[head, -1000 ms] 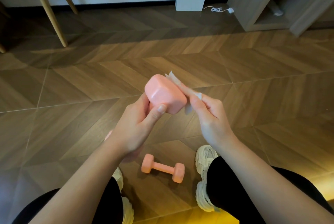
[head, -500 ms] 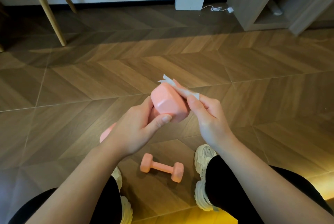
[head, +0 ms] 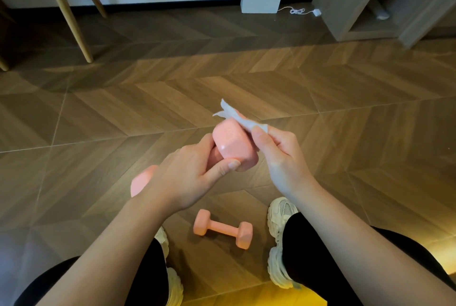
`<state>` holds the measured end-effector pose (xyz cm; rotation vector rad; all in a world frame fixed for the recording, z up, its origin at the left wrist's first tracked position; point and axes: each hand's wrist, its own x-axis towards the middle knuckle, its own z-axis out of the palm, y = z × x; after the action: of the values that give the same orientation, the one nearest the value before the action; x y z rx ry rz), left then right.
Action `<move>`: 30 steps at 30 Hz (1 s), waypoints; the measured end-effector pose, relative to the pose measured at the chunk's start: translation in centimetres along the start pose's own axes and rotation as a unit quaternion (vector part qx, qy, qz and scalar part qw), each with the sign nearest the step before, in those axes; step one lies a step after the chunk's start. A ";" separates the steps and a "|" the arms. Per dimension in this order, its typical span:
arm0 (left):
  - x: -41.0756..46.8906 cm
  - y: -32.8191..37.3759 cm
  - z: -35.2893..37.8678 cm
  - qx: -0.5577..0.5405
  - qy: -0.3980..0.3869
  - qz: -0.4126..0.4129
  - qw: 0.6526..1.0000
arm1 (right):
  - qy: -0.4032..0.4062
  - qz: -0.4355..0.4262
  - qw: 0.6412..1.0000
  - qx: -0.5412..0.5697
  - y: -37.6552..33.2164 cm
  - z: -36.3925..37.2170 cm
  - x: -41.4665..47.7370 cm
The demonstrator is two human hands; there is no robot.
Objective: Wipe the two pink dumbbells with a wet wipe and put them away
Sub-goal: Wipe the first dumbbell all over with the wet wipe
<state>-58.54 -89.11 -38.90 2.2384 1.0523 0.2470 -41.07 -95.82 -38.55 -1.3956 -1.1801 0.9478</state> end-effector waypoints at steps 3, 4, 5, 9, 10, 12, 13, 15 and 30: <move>0.1 0.1 0.1 -0.026 0.008 -0.026 0.999 | -0.009 -0.008 1.000 -0.011 0.0 0.1 -0.1; 0.2 0.0 0.1 -0.022 0.008 -0.030 0.999 | -0.015 -0.012 1.000 -0.011 0.0 0.1 -0.1; 0.3 -0.1 0.1 -0.010 0.007 -0.028 1.000 | -0.017 -0.014 1.000 -0.013 -0.1 0.2 -0.1; 0.4 0.0 0.1 -0.014 0.020 -0.037 0.999 | -0.008 -0.031 0.999 -0.017 0.0 0.1 -0.2; 0.4 0.1 0.2 -0.025 0.023 -0.046 0.998 | -0.012 -0.033 0.999 -0.010 0.0 0.2 -0.2; 0.4 0.1 0.2 -0.045 0.025 -0.059 0.997 | -0.005 -0.033 0.999 -0.006 -0.3 0.3 -0.2; 0.5 0.1 0.3 -0.057 0.028 -0.066 0.996 | 0.001 -0.033 0.999 -0.013 -0.4 0.4 -0.1; 0.8 0.0 0.3 -0.091 0.039 -0.087 0.991 | 0.001 -0.035 0.999 -0.029 -0.6 0.5 0.0; -0.6 0.5 0.1 -0.166 0.028 0.005 0.986 | -0.009 0.035 0.993 0.114 0.4 -0.4 0.7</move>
<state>-58.59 -89.81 -38.64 1.9461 0.9515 0.4559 -40.44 -95.18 -38.88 -1.2517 -1.0075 1.1107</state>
